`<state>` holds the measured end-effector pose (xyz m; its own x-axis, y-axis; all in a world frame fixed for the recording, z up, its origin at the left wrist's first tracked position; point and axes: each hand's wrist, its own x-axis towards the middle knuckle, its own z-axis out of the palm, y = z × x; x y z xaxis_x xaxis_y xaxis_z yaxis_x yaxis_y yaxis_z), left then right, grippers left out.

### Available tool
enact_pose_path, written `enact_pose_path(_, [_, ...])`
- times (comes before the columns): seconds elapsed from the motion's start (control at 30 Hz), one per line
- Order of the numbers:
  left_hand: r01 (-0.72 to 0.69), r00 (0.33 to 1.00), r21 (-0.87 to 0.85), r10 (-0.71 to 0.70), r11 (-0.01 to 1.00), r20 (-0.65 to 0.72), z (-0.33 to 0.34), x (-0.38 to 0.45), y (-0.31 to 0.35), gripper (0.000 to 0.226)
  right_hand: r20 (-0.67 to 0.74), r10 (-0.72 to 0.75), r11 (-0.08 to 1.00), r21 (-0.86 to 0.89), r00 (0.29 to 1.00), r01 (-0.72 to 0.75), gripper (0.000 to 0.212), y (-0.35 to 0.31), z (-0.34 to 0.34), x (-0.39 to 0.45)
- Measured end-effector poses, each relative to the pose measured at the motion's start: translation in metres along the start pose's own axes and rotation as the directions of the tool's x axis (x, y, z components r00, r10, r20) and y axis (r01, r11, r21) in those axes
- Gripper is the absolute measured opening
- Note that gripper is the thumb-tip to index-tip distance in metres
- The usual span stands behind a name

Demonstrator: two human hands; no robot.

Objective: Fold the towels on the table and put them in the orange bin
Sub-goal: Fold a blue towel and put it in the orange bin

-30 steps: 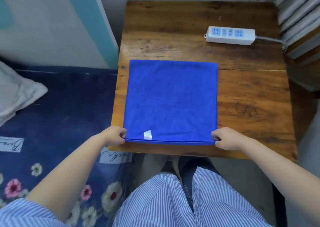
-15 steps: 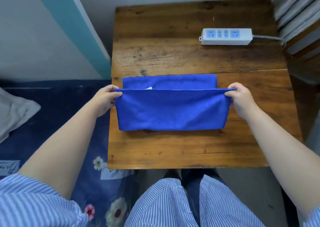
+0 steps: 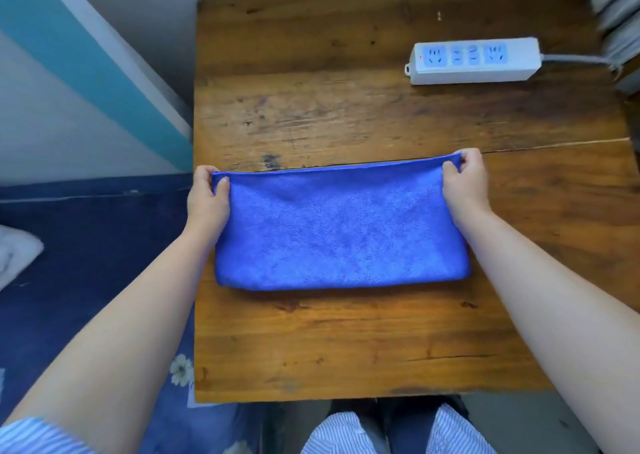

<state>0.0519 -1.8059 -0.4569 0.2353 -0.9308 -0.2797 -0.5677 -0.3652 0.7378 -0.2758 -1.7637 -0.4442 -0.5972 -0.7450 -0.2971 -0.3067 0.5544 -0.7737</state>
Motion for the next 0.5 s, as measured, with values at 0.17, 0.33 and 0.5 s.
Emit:
enact_pose_path(0.17, [0.037, 0.998, 0.143, -0.03, 0.989, -0.054, 0.014, 0.007, -0.004, 0.02, -0.077, 0.008, 0.997, -0.08, 0.997, -0.014, 0.015, -0.001, 0.016, 0.006])
enact_pose_path(0.33, [0.076, 0.996, 0.372, -0.052, 0.925, -0.074, 0.023, 0.012, -0.004, 0.023, -0.104, 0.029, 0.925, -0.373, 0.994, -0.066, 0.027, -0.009, 0.023, 0.009])
enact_pose_path(0.5, [0.189, 0.981, 0.164, -0.178, 0.968, -0.078, 0.008, -0.002, -0.003, 0.049, -0.111, -0.067, 0.889, -0.457, 0.992, 0.009, 0.041, -0.004, 0.014, -0.007])
